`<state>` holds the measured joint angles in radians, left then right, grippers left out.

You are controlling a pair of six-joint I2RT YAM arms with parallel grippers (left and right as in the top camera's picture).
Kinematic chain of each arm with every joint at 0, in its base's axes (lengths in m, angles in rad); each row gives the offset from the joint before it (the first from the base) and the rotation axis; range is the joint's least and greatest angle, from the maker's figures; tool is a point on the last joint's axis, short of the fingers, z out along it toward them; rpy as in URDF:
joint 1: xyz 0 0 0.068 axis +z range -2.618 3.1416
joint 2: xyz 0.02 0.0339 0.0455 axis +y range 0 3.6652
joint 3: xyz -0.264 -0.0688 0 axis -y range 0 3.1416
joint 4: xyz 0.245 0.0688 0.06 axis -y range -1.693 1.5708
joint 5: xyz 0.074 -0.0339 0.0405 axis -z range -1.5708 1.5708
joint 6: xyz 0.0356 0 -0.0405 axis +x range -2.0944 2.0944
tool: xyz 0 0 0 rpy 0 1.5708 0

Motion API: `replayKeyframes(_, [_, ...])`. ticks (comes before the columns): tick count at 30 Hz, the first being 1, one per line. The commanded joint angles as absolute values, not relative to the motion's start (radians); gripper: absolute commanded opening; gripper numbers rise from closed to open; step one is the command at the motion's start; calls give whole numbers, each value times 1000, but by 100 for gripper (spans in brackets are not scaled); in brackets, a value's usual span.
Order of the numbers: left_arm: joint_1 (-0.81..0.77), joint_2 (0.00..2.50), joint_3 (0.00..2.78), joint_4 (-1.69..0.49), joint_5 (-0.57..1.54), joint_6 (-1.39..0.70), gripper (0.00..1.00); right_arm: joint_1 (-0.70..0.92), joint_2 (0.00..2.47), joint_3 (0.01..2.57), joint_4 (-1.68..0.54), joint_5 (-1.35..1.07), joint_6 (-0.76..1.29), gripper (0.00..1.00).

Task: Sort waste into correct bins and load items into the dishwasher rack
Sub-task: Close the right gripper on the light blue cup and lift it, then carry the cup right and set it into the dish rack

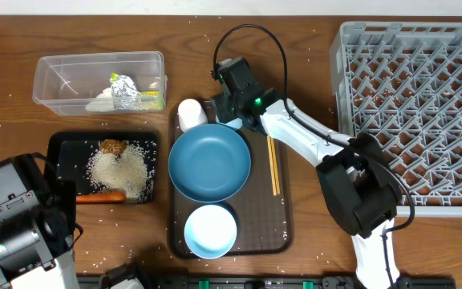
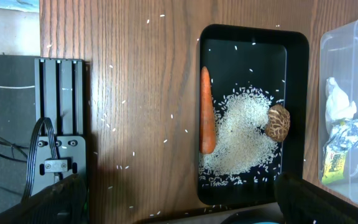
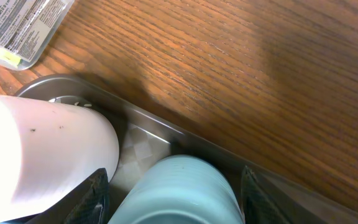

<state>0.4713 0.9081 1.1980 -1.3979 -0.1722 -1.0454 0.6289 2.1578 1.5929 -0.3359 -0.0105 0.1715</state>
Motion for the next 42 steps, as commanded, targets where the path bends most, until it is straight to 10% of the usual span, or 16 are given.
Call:
replayKeyframes(1, [477, 907, 1196, -1402, -192, -1032, 98, 624, 2119, 1606, -354, -11, 171, 44])
replayKeyframes(13, [477, 907, 1196, -1402, -192, -1032, 98, 455, 1871, 1606, -438, 27, 167, 48])
replayKeyframes(23, [477, 907, 1196, -1402, -192, -1032, 98, 14, 1696, 1606, -527, 25, 76, 52])
replayKeyframes(42, [477, 907, 1196, -1402, -192, -1032, 98, -492, 1818, 1606, -534, 19, -35, 61])
